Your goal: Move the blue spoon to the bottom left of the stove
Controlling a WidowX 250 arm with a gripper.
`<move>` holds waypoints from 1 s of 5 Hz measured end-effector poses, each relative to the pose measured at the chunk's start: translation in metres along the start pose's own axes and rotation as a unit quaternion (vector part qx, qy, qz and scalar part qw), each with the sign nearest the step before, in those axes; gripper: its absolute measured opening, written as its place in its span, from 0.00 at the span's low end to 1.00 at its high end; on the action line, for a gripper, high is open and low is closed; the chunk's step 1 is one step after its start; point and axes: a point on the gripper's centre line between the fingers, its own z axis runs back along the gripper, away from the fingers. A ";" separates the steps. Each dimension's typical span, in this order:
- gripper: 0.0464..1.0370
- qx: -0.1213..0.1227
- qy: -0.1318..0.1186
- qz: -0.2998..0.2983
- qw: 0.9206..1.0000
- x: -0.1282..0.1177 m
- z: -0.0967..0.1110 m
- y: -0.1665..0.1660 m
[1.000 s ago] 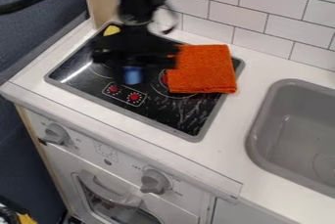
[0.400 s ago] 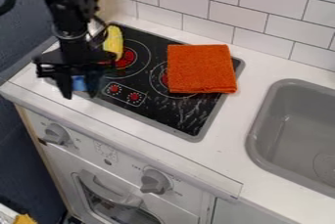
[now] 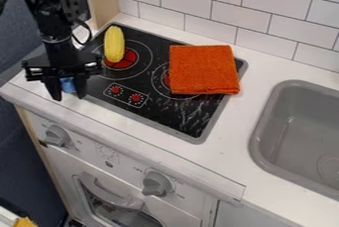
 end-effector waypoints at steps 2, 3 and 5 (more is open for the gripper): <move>0.42 -0.018 -0.011 -0.019 1.000 0.028 -0.014 -0.002; 0.47 -0.031 -0.016 -0.030 0.999 0.037 -0.016 -0.008; 0.96 -0.017 -0.005 -0.037 0.999 0.037 -0.014 -0.008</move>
